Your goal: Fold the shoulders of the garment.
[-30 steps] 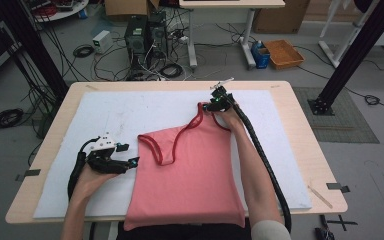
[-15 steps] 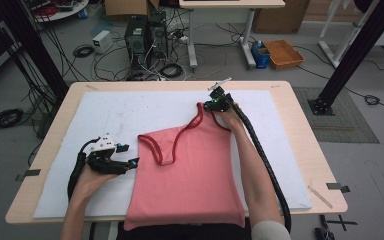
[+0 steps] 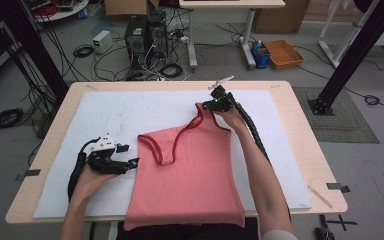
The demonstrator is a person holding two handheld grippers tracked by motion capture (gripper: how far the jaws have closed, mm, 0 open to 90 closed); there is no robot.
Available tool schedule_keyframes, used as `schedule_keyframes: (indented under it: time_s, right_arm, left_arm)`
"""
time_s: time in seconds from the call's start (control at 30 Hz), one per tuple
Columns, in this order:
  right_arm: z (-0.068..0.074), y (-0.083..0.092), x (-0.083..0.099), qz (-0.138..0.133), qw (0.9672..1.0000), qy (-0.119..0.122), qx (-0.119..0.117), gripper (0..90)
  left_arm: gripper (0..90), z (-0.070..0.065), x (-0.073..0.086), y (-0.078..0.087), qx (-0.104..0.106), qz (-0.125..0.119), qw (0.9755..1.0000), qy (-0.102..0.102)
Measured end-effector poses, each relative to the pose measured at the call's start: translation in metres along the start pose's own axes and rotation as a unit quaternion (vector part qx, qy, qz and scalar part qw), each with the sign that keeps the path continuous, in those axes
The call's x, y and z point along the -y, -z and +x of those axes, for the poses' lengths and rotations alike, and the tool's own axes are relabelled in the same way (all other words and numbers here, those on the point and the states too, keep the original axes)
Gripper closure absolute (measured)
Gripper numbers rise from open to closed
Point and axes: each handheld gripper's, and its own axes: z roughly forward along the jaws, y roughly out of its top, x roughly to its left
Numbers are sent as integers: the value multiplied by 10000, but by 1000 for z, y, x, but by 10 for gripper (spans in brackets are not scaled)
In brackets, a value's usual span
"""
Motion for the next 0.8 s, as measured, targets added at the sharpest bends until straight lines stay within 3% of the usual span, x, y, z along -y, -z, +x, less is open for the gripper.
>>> schedule_keyframes:
  time_s: [0.4,0.63,0.8]
  right_arm:
    - [46,50,24,-369,9978,455,-295,843]
    - [77,74,66,-501,9959,577,-489,843]
    - [97,81,95,-422,9953,672,-546,844]
  left_arm:
    - [313,0,0,-1,26,0,10000,7]
    - [312,-2,-1,-1,60,-47,10000,7]
    - [314,-7,-3,-5,117,-32,9999,-80]
